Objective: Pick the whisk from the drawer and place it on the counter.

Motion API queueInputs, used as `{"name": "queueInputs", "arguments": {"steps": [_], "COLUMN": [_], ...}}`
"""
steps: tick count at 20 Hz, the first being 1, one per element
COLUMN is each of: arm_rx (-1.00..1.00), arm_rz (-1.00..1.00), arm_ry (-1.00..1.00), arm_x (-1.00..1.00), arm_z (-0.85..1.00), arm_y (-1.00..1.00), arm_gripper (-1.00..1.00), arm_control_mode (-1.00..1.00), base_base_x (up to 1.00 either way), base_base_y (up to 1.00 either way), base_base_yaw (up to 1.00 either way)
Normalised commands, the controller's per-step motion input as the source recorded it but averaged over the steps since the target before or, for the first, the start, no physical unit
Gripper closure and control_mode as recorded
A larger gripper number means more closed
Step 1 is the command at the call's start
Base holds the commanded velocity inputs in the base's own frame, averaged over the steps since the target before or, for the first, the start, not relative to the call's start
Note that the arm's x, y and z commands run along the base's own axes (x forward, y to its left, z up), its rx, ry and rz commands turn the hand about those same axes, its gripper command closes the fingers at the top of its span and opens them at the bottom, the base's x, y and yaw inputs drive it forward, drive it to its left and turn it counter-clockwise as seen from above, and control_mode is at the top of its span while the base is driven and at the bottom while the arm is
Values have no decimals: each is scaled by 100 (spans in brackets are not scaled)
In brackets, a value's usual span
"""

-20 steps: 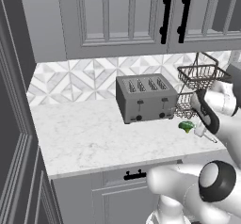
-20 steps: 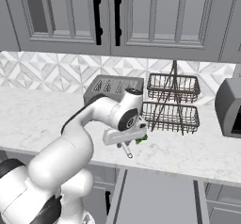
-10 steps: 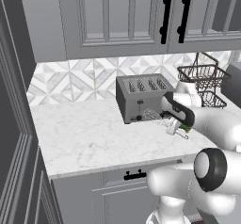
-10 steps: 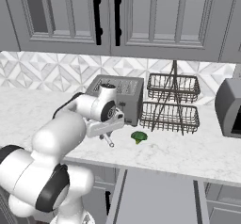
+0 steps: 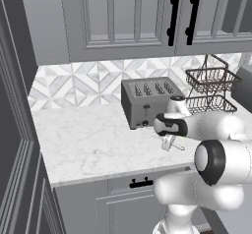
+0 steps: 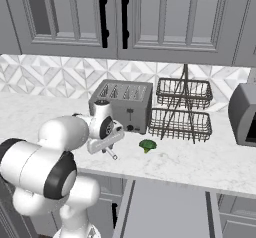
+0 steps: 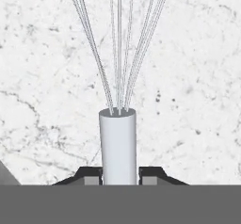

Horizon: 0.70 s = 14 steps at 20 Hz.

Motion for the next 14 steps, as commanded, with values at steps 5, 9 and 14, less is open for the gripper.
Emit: {"name": "queueInputs", "arguments": {"steps": [5,9,14], "arm_rx": [-1,0,0], "arm_rz": [8,4,0], "arm_ry": [0,0,0], "arm_x": [34,15,0], "arm_z": [-38,-2,0], "arm_y": [14,1,0], "arm_gripper": [100,-100,-100], "arm_control_mode": [-100,-100,-100], "base_base_x": [0,0,0], "base_base_y": [0,0,0], "base_base_yaw": [0,0,0]}}
